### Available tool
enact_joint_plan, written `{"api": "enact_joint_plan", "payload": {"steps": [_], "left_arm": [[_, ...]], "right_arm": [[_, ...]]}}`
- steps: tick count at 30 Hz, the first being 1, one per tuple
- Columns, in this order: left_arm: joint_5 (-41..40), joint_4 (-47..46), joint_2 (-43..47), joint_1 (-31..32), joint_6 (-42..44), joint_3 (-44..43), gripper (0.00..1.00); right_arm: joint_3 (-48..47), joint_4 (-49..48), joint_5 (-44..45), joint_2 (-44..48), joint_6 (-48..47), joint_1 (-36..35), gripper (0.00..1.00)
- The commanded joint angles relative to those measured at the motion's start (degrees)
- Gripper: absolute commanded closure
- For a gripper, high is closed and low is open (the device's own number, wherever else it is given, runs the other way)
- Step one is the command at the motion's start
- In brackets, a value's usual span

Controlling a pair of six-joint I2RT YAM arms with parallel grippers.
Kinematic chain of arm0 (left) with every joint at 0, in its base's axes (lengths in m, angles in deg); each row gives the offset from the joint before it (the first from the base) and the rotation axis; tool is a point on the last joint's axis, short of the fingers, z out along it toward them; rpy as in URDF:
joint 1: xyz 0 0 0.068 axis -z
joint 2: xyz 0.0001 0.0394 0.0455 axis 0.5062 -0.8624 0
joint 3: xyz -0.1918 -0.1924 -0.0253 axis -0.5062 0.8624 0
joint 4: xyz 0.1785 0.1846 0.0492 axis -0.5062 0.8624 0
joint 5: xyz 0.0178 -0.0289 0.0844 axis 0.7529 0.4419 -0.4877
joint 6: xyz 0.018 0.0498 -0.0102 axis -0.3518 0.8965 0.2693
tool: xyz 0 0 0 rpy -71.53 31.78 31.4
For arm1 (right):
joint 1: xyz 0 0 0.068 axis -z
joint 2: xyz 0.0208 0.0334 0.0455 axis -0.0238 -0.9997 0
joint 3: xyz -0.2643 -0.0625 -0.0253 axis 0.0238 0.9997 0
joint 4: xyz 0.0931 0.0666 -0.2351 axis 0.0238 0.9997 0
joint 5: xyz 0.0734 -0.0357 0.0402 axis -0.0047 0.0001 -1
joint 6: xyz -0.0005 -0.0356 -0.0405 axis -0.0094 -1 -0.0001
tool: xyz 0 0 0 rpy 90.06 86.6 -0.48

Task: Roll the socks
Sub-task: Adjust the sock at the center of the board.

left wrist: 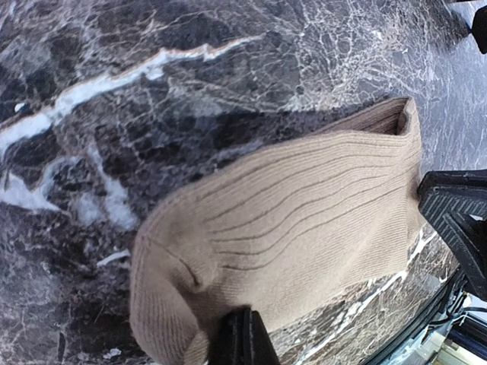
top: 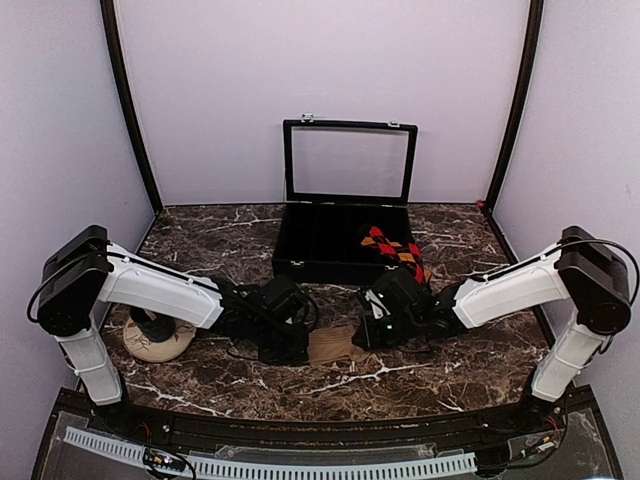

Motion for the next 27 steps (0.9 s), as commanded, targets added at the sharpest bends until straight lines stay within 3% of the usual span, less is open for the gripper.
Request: {"api": "enact_joint_plan", "payload": {"steps": [1,16,27], "left_arm": [[-1.7,3.4,-1.6,-0.4,2.0,-0.6,1.00],[0.1,1.1,-3.5,-6.2,9.1,-0.7,1.00],[5.7,0.3,-11.3,-8.9,17.1,-6.7,1.00]], "right_arm": [[0.5,3.6,-0.7,0.6,-2.5,-1.0,0.89],[1.3,8.3,-0.9,0.7,-1.4,-6.3,0.92],[-6.4,8.1,-0.9,-4.4,1.5,-11.3,0.91]]}}
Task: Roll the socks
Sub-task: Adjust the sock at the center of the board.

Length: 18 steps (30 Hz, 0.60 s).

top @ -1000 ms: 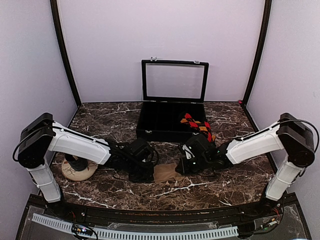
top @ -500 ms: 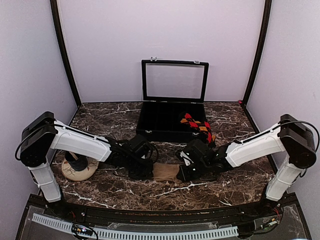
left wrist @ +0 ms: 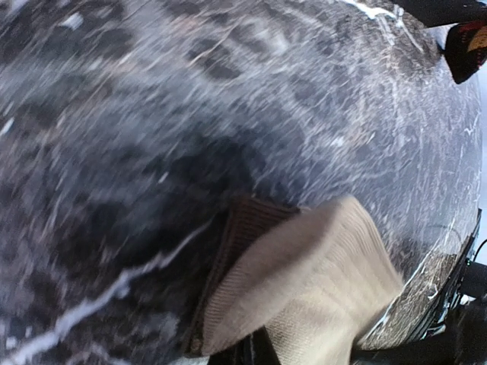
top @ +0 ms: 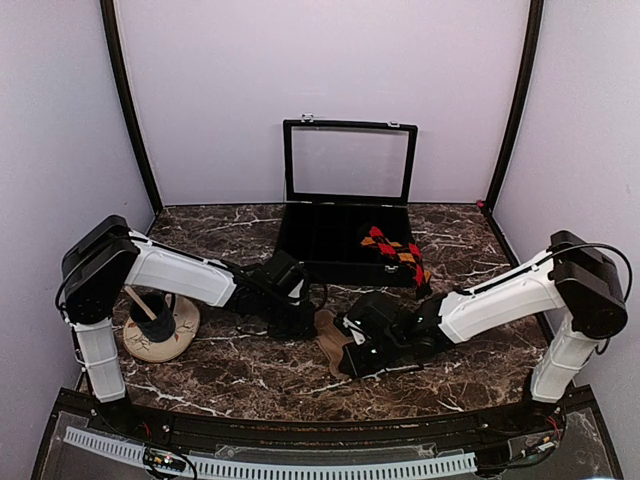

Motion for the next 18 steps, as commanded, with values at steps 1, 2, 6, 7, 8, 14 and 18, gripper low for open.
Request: {"api": "enact_joint_plan", "payload": {"steps": [1,2,6,7,8,14,18], "left_arm": [[0.5,4.1,-4.6,-1.1,4.7,-0.6,1.00],[0.5,4.3,-5.0,-1.4,5.0,-1.0,1.00],[0.7,5.1,-5.9,-2.7,6.7,-2.2,1.00],[0.7,5.1,-6.0,-3.1,7.2,-2.5,1.00],[0.8,5.1,-6.2,-3.4,7.8,-2.8,1.00],[1.1,5.3,-7.2,-5.0,12.5,-6.1,1.00],[1.6,5.1,-7.2,-6.5,15.0,-7.5,0.99]], "right_arm": [[-3.9,0.8,-0.4,-3.1,1.9,-2.3,0.91],[-4.8,0.6,-0.4,-3.7,2.0,-2.6,0.91],[-7.8,0.6,0.0,-5.9,2.5,-3.5,0.90],[-8.3,0.5,0.0,-6.2,2.5,-3.6,0.90],[-8.8,0.5,-0.1,-6.5,2.6,-3.7,0.90],[-12.0,1.5,0.2,-8.3,2.2,-4.4,0.89],[-13.4,1.7,0.2,-8.7,2.1,-4.5,0.88]]}}
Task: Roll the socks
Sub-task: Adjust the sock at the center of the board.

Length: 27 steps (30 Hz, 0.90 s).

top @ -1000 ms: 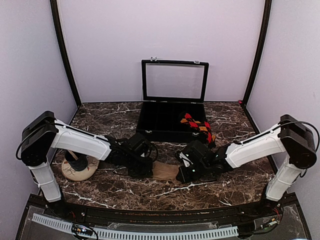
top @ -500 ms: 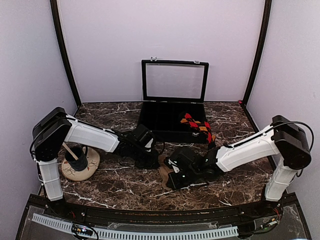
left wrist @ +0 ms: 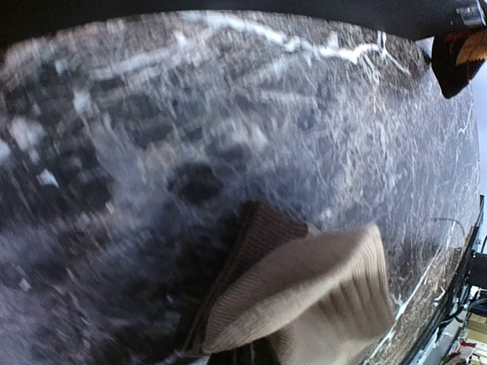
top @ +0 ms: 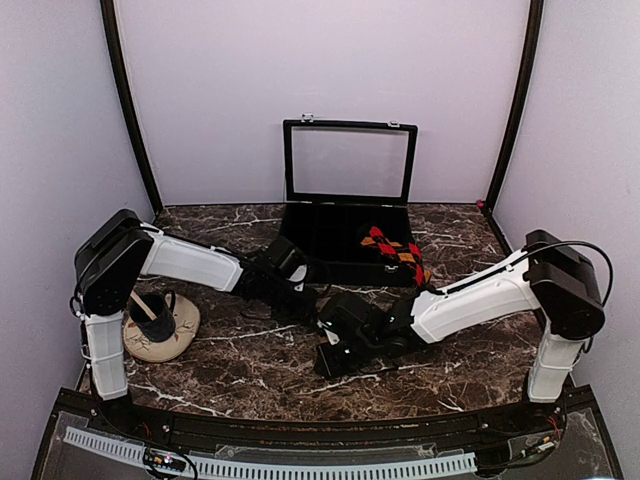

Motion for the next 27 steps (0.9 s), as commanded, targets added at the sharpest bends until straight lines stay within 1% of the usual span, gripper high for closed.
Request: {"api": "enact_joint_plan", "payload": {"steps": [1,5,8,10,14,18,19,23,27], "left_arm": [[-2.0,4.7,-1.8,-2.2,4.8,-0.7,0.99],[-1.0,3.9,-0.9,-2.8,7.0,-0.6,0.96],[0.8,2.2,0.5,-2.9,8.8,0.9,0.95],[1.8,1.3,1.6,-2.9,9.9,2.0,0.93],[3.5,0.5,4.1,-2.8,11.6,3.4,0.78],[3.2,0.2,7.3,-2.8,11.6,4.4,0.62],[2.9,0.1,8.1,-2.8,11.5,4.5,0.59],[1.9,0.2,10.6,-2.8,10.9,4.7,0.56],[2.0,-0.7,12.8,-2.5,9.9,5.1,0.53]], "right_arm": [[-2.9,0.1,0.1,-0.8,-0.4,-0.9,0.88],[-4.3,1.7,0.2,-0.4,-2.2,-0.9,0.88],[-4.4,3.4,1.9,2.4,-4.4,-0.9,0.87],[-4.6,5.2,3.6,4.7,-6.1,-0.9,0.86],[-5.3,10.7,7.1,8.8,-9.7,-0.8,0.84],[-5.2,13.5,11.3,12.3,-11.9,-0.7,0.82],[-5.0,14.1,12.5,13.0,-12.3,-0.5,0.81],[-4.4,15.9,15.4,13.5,-14.4,1.7,0.80],[-3.6,15.5,15.2,13.0,-17.8,6.1,0.79]]}}
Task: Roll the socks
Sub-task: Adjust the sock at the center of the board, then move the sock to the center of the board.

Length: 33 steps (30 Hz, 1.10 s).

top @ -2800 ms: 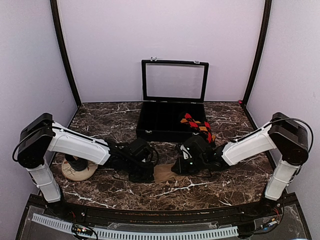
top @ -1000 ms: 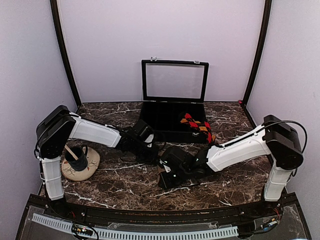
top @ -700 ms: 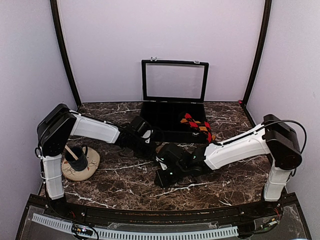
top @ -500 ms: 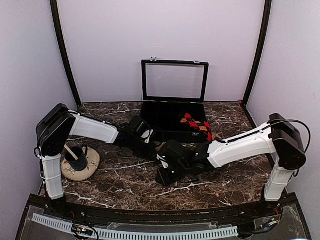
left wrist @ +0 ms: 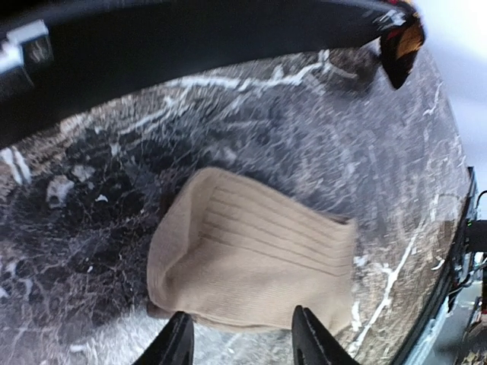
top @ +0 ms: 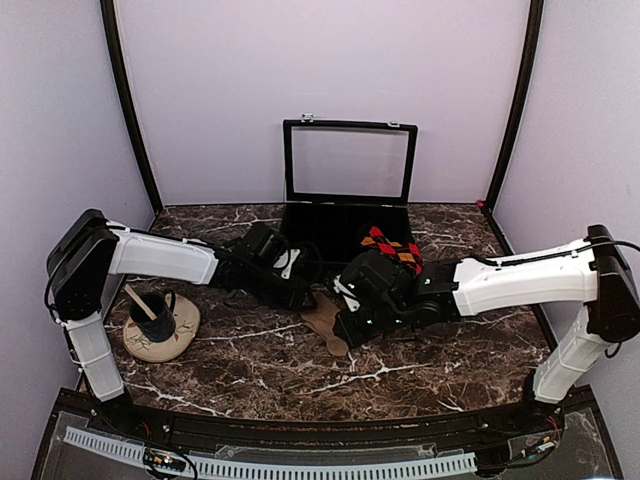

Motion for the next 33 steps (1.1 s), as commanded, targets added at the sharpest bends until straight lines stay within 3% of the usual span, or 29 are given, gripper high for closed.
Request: {"api": "enact_joint_plan", "payload": {"steps": [1,7,13,17,26,33], "left_arm": [[-0.6,-0.2,4.9,0.4,-0.5,1.1,0.52],[-4.2,-0.9,7.9,4.4,-4.0,3.9,0.54],[-8.3,-2.1,7.5,10.0,-9.9,7.8,0.74],[-9.8,-1.3,5.8,12.1,-11.6,8.3,0.80],[-12.4,3.1,3.7,12.4,-11.7,8.0,0.83],[-13.5,3.3,5.1,12.4,-12.2,10.1,0.84]], "right_arm": [[0.3,0.8,2.6,-0.6,-5.4,4.9,0.79],[-1.1,-0.5,1.1,-5.8,-10.0,10.8,0.78],[-2.8,-1.6,-0.6,-11.0,-11.5,13.6,0.79],[-3.2,-2.0,-1.7,-13.5,-11.6,14.3,0.79],[-0.7,-3.6,-6.3,-14.5,-7.7,14.0,0.80],[0.1,-2.8,-6.6,-13.7,-3.7,9.7,0.81]]}}
